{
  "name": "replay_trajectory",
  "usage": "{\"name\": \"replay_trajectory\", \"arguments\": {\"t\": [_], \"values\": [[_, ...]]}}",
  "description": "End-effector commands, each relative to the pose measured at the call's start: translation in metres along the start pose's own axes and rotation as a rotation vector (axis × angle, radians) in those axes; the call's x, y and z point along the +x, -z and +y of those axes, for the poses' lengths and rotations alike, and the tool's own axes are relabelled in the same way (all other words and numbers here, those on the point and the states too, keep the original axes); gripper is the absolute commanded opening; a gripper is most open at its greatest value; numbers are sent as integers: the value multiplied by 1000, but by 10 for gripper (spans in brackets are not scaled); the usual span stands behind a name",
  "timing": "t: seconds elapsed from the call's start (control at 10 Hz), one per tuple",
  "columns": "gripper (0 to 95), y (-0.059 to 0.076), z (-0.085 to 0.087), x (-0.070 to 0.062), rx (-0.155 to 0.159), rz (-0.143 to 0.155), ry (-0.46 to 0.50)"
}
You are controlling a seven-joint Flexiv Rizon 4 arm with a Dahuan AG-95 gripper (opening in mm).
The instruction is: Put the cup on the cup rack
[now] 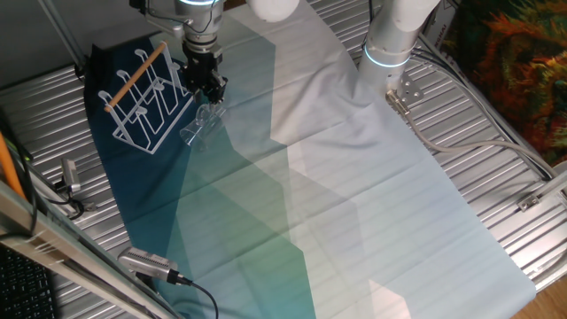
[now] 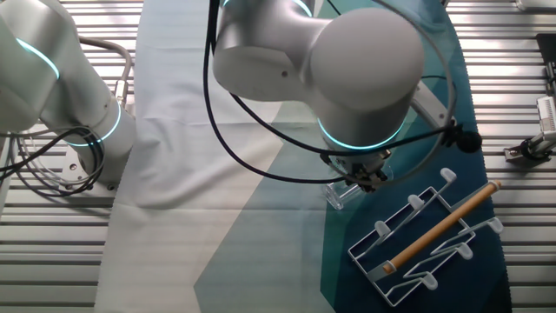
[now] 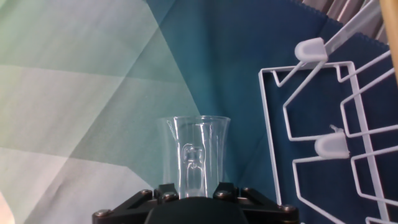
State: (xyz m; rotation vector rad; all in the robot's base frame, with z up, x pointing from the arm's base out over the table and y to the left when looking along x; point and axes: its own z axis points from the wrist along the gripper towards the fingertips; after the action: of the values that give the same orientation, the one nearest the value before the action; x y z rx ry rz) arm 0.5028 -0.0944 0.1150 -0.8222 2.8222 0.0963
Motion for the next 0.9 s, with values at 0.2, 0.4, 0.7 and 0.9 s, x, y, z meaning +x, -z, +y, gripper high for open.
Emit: {"name": "replay_trajectory", "arguments": {"t": [0.2, 0.4, 0.7, 0.9], "values": [[380, -9, 0, 0, 0, -7, 1], [380, -12, -2, 0, -1, -16, 4], [380, -16, -3, 0, -2, -31, 6], [380, -19, -4, 0, -3, -40, 7]]}}
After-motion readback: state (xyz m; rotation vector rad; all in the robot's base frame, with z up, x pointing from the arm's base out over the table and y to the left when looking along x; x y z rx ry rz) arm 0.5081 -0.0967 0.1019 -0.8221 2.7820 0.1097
